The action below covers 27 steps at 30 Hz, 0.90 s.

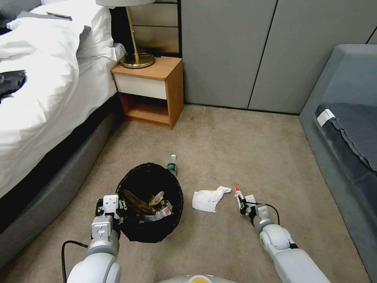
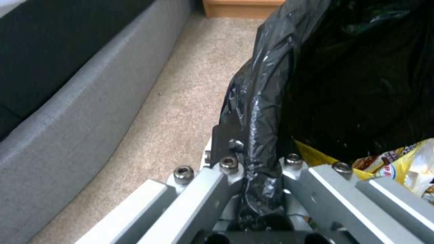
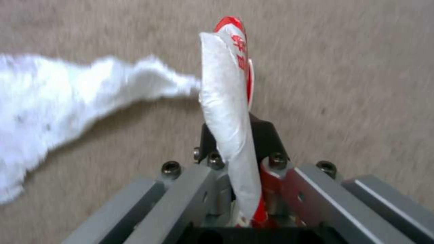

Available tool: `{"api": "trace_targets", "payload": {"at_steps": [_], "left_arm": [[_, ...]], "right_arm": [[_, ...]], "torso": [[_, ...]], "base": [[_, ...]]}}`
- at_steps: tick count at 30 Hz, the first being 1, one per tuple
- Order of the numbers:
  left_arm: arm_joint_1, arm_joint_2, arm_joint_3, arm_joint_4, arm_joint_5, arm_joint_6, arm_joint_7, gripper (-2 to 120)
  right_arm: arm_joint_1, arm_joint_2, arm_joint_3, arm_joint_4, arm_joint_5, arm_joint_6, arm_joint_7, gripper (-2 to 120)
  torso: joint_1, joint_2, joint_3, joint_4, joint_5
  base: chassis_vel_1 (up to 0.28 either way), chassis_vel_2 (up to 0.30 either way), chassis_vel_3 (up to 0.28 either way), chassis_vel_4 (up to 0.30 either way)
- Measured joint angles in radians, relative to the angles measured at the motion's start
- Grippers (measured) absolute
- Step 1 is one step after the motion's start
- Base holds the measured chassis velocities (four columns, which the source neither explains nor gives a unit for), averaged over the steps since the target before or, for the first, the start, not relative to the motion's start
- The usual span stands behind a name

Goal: Pick up the trash bin, then pick up the garbage from the floor and place it into the trash bin.

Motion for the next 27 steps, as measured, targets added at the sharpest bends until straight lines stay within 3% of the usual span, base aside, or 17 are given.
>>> {"api": "trace_targets", "payload": {"at_steps": [8,13,16,17,19,23,27], "left_arm": [[0.001,-0.001,0.002,0.000,0.001,0.000,0.000,0],[0.001,0.001,0.002,0.000,0.001,0.000,0.000,0],[0.000,0.002,0.002,0.006,0.002,0.000,0.000,0],[0.000,0.002,0.002,0.006,0.002,0.000,0.000,0],[-0.001,0.003,0.004,0.010,0.003,0.000,0.000,0],[-0.004,0.004,0.007,0.012,0.004,0.001,0.000,0],[-0.009,0.003,0.013,0.016,0.007,0.003,0.000,0]], "right_arm": [[-0.024,-0.033,-0.001,0.151,0.032,-0.002,0.000,0],[-0.050,-0.066,-0.006,0.323,0.106,0.071,-0.049,0],[-0.065,-0.127,-0.039,0.489,0.226,0.212,-0.250,0],[-0.065,-0.127,-0.039,0.489,0.226,0.212,-0.250,0],[-0.081,-0.176,-0.068,0.570,0.291,0.239,-0.383,0],[-0.102,-0.260,-0.102,0.663,0.338,0.228,-0.596,0],[-0.086,-0.313,-0.135,0.699,0.339,0.197,-0.693,0]], "torso": [[0.000,0.000,0.000,-0.0001,0.0001],[0.000,0.000,0.000,-0.0001,-0.0001],[0.000,0.000,0.000,0.0002,-0.0003],[0.000,0.000,0.000,0.0002,-0.0003],[0.000,0.000,0.000,0.0000,-0.0001],[0.000,0.000,0.000,-0.0001,-0.0002],[0.000,0.000,0.000,-0.0002,-0.0001]], "base": [[0.000,0.000,0.000,0.000],[0.000,0.000,0.000,0.000],[0.000,0.000,0.000,0.000],[0.000,0.000,0.000,0.000],[0.000,0.000,0.000,0.000],[0.000,0.000,0.000,0.000],[0.000,0.000,0.000,0.000]]}}
